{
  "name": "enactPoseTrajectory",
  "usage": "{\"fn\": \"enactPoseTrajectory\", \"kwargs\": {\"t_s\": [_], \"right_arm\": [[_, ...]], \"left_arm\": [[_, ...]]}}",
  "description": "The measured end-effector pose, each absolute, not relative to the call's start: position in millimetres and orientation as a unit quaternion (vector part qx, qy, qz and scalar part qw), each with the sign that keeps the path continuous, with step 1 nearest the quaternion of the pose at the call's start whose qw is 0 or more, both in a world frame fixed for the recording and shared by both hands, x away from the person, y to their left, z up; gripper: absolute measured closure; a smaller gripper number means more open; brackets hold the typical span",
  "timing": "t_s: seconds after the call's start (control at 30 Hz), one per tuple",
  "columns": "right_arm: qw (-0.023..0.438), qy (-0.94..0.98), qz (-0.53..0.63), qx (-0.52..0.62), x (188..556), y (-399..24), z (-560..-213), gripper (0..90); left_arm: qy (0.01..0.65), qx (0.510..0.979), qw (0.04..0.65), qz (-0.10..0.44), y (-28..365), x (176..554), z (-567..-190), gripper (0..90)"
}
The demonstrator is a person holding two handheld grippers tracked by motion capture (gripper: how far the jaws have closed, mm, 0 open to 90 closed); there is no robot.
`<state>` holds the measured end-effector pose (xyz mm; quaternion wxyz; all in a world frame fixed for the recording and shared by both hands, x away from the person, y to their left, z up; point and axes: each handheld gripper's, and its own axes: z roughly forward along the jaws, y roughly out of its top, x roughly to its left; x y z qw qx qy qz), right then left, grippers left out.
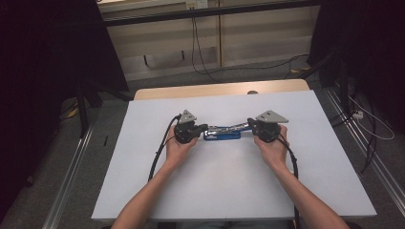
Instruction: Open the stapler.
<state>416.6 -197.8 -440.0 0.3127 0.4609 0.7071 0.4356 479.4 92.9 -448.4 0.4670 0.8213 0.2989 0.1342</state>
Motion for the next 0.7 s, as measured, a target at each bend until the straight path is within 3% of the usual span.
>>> {"fn": "enactPoseTrajectory", "kwargs": {"t_s": [0.7], "right_arm": [[0.302,0.722,0.407,0.470,418.7,-203.6,-445.9,90.0]], "left_arm": [[0.299,0.821,0.467,0.134,93.2,479.8,-448.4,90.0]]}}
